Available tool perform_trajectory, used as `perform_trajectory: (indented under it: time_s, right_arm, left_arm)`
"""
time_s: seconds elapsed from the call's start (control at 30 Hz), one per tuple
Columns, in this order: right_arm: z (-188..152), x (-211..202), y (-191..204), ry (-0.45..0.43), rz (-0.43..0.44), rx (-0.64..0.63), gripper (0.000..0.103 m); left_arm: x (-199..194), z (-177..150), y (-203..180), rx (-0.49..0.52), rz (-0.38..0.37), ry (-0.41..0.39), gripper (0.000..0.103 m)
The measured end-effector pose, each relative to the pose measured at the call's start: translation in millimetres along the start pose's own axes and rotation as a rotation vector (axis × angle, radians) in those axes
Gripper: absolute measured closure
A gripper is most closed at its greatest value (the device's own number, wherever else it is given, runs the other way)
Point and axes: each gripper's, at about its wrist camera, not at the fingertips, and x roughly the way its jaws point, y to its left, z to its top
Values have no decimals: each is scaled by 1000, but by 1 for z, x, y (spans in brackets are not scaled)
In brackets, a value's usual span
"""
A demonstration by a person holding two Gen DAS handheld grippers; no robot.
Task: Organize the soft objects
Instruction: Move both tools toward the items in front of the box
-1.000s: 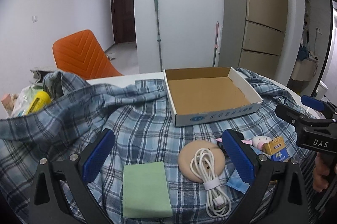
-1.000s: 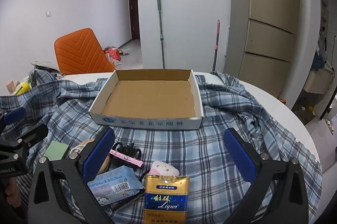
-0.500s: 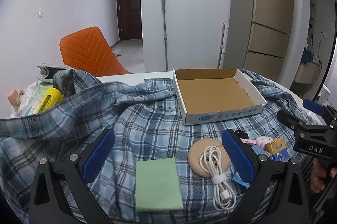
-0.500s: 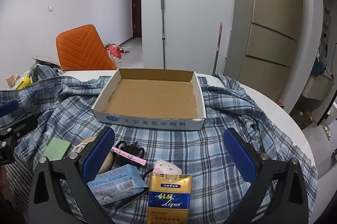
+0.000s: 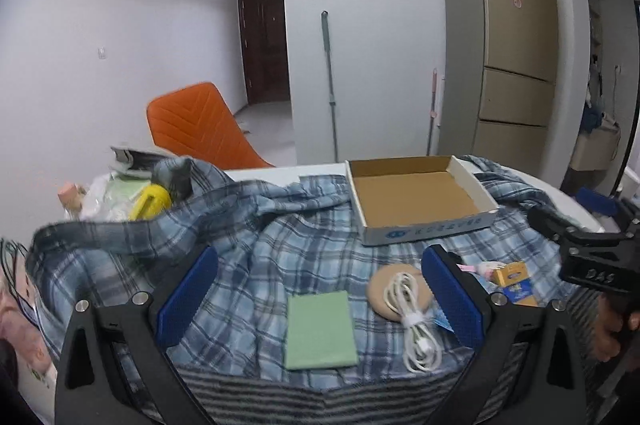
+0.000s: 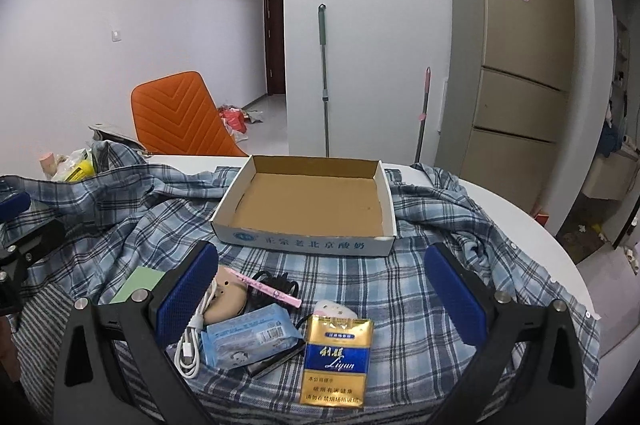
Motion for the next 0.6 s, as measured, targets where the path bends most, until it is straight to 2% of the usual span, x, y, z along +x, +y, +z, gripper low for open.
perform_trajectory:
  time_s: [0.17, 0.33, 0.47, 0.6]
  right_arm:
    - [-6, 10, 0, 61, 2, -3, 0]
    - [-19, 35, 2, 185, 64, 1, 0]
    - [-26, 49, 11, 240, 116, 3, 1]
    - [-27, 58, 27, 288, 171, 0, 7]
  left_arm:
    - [1, -5, 1, -16, -10, 31, 0]
    - [10, -14, 3, -35, 2, 71, 0]
    - [14, -22, 11, -49, 16, 87, 0]
    - [20, -31, 18, -59, 20, 111, 0]
